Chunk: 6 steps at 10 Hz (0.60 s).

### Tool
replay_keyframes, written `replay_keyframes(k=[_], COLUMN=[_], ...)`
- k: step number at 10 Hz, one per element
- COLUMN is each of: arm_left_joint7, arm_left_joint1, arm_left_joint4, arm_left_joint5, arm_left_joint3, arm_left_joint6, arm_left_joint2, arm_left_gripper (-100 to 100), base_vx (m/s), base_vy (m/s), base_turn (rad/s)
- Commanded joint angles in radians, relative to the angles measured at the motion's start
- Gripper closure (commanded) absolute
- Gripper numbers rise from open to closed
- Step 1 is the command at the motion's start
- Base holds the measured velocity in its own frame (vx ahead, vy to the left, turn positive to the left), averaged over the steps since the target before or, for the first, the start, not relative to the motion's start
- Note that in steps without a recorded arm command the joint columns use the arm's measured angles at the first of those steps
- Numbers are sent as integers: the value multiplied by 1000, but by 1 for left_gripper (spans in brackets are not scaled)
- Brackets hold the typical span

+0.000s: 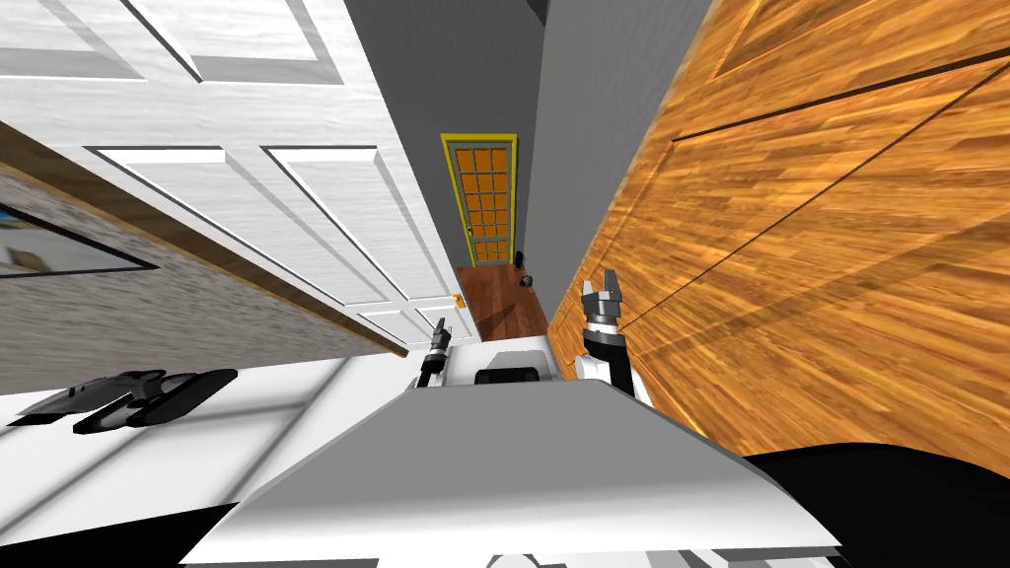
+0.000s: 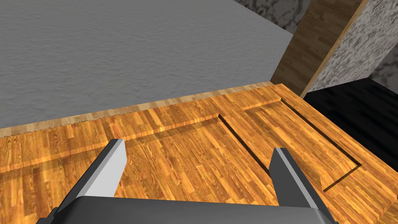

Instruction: Pull the door open

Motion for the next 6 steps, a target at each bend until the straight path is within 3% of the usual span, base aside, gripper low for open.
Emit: replay_keyframes(k=[1,5,6], arm_left_joint7=[5,13,13], arm_left_joint1=[-9,-25,-20], arm_left_joint4=[36,90,78], arm_left_joint5=[3,8,7], arm_left_joint3=[2,5,4], arm_left_joint6=[-11,-19,-16], arm_left_joint2=[2,7,8], arm_left_gripper=[-100,-100,-100], base_vx=[108,98,32], base_vy=[3,3,2], base_turn=[-42,-29,-6])
